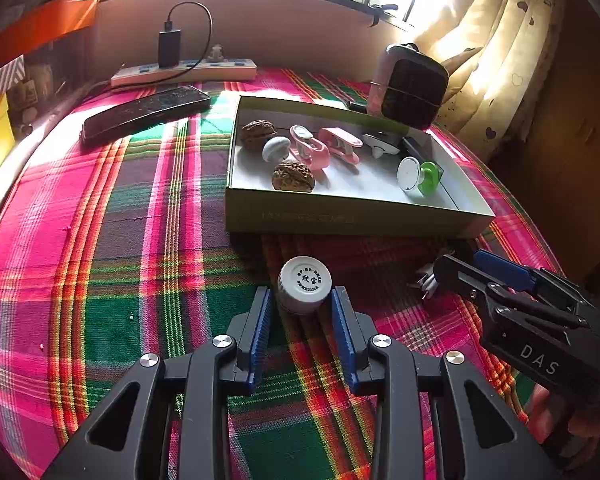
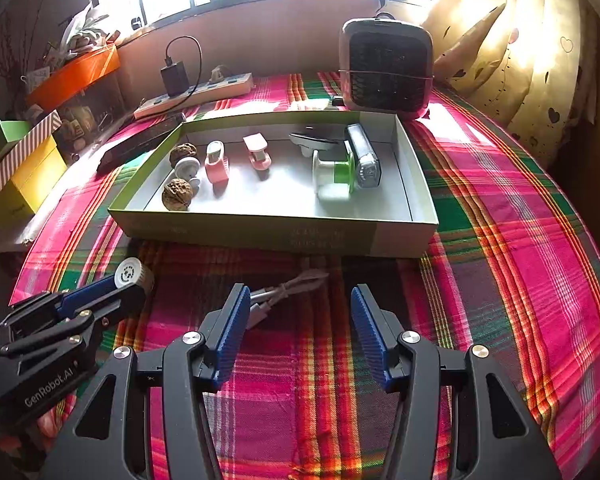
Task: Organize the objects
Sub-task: 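Close the left gripper on the white round container while the right gripper grasps the white cable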
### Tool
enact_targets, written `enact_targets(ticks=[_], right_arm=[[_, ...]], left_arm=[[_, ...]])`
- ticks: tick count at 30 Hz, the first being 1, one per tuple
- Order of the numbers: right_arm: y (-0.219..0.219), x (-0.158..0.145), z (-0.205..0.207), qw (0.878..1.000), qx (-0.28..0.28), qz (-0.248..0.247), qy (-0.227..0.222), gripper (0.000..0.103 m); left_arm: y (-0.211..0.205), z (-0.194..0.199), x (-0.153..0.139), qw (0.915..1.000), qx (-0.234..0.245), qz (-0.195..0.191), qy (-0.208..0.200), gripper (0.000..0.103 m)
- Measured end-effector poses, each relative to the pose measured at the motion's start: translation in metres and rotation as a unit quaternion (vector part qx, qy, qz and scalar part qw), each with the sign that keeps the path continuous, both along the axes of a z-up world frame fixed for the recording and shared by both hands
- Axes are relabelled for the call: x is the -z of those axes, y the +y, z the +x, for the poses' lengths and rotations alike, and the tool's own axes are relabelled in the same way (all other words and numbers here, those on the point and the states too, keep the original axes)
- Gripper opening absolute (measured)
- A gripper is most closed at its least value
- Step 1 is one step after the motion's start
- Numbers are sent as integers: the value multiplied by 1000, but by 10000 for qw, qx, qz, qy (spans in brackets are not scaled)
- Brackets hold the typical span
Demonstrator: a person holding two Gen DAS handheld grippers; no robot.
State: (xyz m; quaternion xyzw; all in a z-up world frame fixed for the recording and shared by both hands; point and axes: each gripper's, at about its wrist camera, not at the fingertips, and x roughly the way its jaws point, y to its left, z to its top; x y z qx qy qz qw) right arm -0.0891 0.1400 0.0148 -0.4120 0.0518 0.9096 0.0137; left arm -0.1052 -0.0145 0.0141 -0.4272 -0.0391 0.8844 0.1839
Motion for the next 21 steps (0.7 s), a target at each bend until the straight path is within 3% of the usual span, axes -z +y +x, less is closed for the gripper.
enact_targets(ticks=[7,14,21], right_arm=[[-8,6,-6,9999,49,107,-123,53],[-3,7,9,9981,12,536,-289,53],[21,6,19,9984,100,469,-296,53]], left_arm=[[0,0,0,10000,6,-13,3,29],[1,1,0,10000,6,2,-1,29],[1,1,-1,10000,9,-27,5,29]])
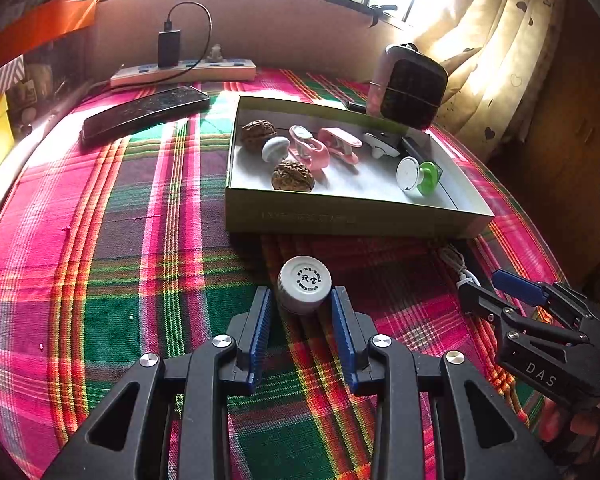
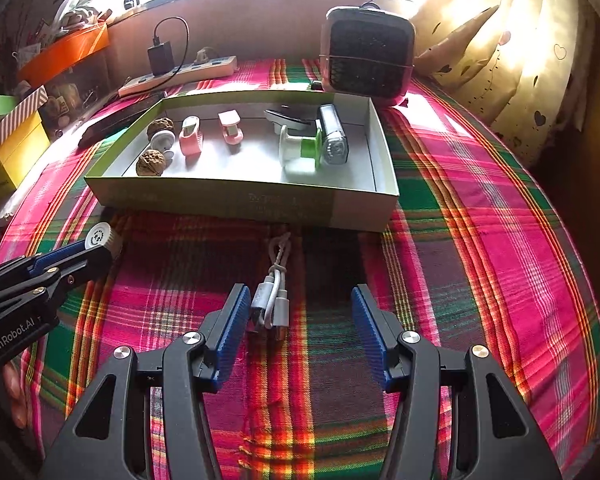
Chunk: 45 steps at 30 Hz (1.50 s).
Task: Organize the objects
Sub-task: 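Close the left gripper on the white round container while the right gripper grasps the white cable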
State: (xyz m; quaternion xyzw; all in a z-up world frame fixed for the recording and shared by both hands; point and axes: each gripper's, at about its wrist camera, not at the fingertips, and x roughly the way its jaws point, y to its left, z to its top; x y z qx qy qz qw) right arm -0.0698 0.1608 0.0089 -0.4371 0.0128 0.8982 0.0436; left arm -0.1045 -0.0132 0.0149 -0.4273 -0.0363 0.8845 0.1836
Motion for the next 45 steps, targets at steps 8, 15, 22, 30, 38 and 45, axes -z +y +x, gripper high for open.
enact_targets(ticks=[8,15,22,30,38,45], right_arm=[[8,6,-2,9998,-185,-89,29,53],[10,6,-5,9991,-400,-139,33,53],[14,5,-5,9986,-458,-249,68,42],[16,4,-5,9978,-531,-378,95,24],[16,4,-4,9974,-589,-410,101,21],[16,4,-3,9968,-640,-461,109,20]], left_arm=[[-1,-3,-1,9999,-25,70,-89,31],[5,-10,-1,9999,2,76,-118,41],[8,-15,-2,9999,-74,36,-100,41],[13,-13,-1,9994,-112,-318,48,28],[14,-12,-1,9989,-108,-442,112,26],[13,-12,0,9991,-112,-397,105,26]])
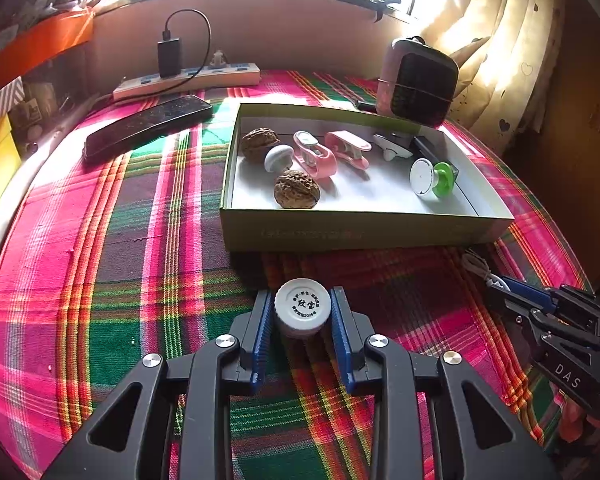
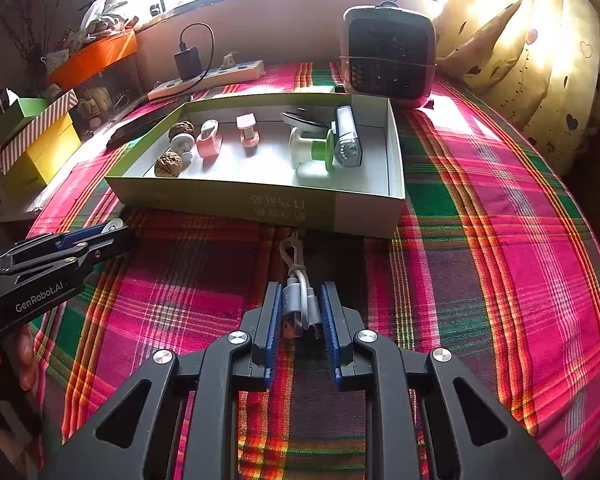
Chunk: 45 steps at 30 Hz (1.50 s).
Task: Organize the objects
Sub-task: 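Close the left gripper on the white round container while the right gripper grasps the white cable, then carry the white container and cable over the white tray with both grippers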
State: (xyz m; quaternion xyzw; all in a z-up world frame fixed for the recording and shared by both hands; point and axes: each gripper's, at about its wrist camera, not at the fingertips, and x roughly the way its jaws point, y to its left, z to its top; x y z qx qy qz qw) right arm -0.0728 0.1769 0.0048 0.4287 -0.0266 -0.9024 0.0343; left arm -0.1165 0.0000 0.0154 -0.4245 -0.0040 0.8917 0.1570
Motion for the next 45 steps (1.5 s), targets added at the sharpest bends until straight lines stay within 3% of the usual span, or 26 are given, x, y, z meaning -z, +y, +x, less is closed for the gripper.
enact_targets(ticks=[20,45], right_arm=[[-1,-2,2,9997,-158,-165,39,20],[-5,-37,5,9973,-453,-366,448,20]], left_arm=[[-1,2,-2,10000,-42,-24,-17,26],[10,16,-41,9989,124,-56,443,26]])
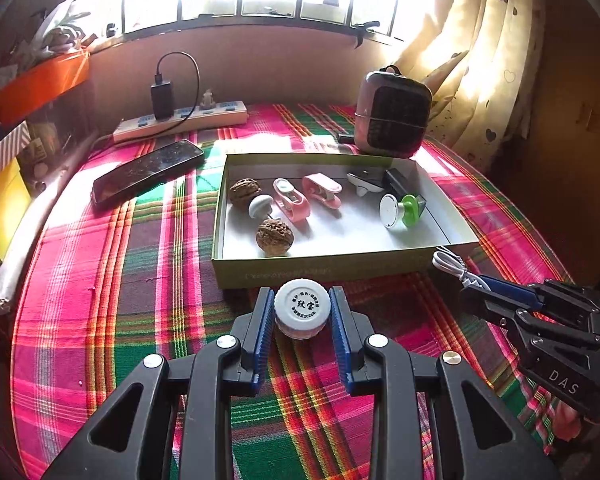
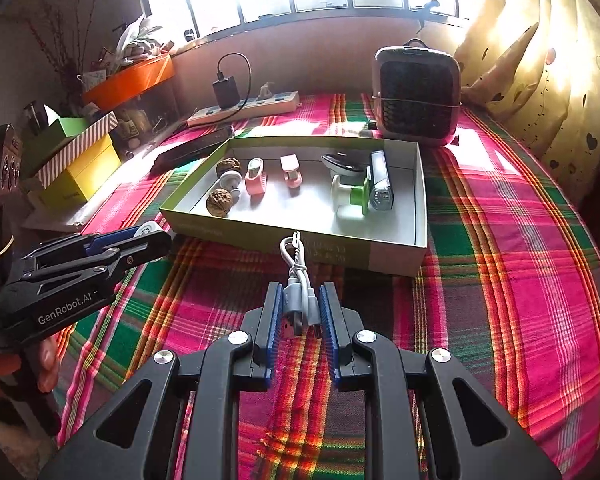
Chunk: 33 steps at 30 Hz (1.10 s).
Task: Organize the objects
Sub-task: 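Carry the white container and cable over the white tray with both grippers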
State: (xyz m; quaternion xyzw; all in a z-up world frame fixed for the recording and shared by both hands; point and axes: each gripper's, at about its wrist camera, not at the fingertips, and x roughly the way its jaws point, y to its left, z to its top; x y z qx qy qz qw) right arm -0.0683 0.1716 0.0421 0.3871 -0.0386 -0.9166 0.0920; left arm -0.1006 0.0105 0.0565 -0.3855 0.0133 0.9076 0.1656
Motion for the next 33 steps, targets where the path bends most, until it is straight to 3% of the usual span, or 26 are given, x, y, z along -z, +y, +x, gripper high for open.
enact_targets(ticks=[14,33], right_arm=[[9,-18,-33,9999,-107,3,114,20],[21,-13,-114,9984,-454,-100,-309,20]], left_arm=[[14,-20,-8,9999,97,1,23,26],[34,-56,3,9998,129,33,-175,26]])
